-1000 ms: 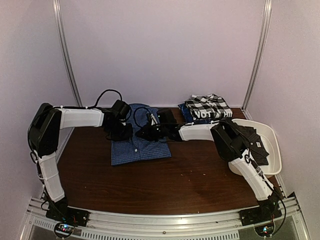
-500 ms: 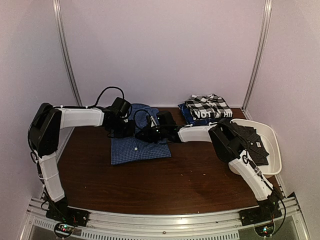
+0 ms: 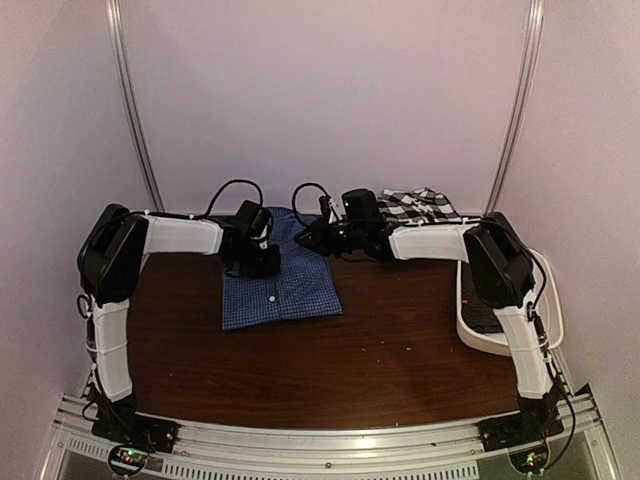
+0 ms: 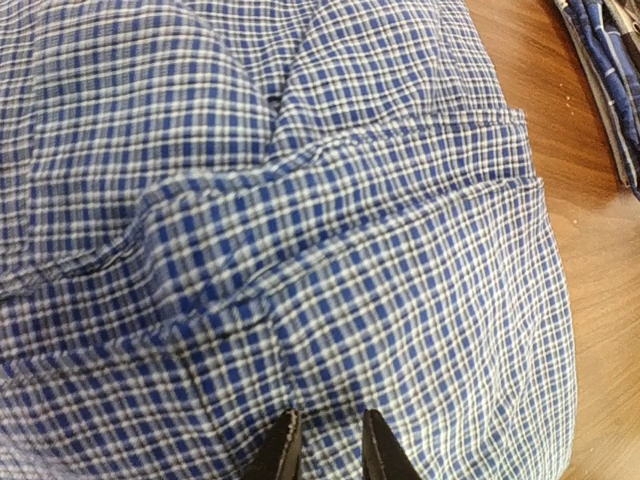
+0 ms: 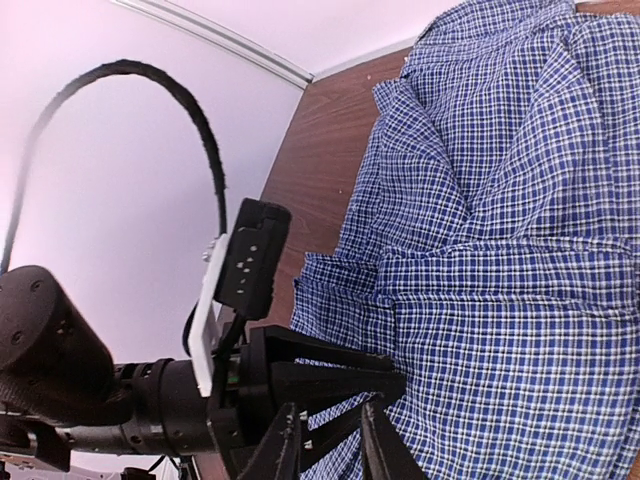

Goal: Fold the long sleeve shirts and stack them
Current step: Smooth out the 2/3-rectangle-folded shirt at the center of the board, then move the 2/3-rectangle-folded shirt to the center of the board, then smooth out the 2/3-rectangle-folded shirt at the center of the board, then pick up the 2/3-rectangle-folded shirt from the center of the board.

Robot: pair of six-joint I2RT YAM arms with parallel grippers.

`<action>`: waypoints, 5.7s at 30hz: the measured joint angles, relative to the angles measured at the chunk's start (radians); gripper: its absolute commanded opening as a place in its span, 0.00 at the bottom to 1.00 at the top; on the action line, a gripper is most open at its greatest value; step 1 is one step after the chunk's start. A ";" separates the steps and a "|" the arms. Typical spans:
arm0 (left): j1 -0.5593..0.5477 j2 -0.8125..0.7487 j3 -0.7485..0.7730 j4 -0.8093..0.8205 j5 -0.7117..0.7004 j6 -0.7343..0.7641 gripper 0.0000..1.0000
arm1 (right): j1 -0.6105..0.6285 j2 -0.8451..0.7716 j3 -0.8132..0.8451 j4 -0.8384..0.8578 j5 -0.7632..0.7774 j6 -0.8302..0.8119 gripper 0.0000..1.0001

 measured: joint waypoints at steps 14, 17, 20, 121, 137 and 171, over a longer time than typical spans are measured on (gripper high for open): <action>0.026 0.083 0.061 0.076 0.084 0.040 0.25 | -0.002 -0.186 -0.306 -0.121 0.124 -0.175 0.28; 0.037 0.096 0.064 0.094 0.103 0.043 0.25 | -0.002 -0.219 -0.363 -0.154 0.150 -0.222 0.29; 0.045 0.116 0.071 0.100 0.128 0.047 0.25 | 0.001 -0.239 -0.400 -0.189 0.175 -0.264 0.31; 0.177 -0.255 -0.240 0.031 0.102 0.037 0.27 | -0.067 -0.223 -0.266 -0.314 0.249 -0.328 0.39; 0.014 -0.702 -0.785 -0.046 0.262 -0.109 0.28 | 0.044 -0.649 -0.827 -0.304 0.261 -0.336 0.40; -0.105 -0.723 -0.949 0.113 0.324 -0.270 0.26 | 0.152 -0.631 -0.970 -0.206 0.230 -0.211 0.38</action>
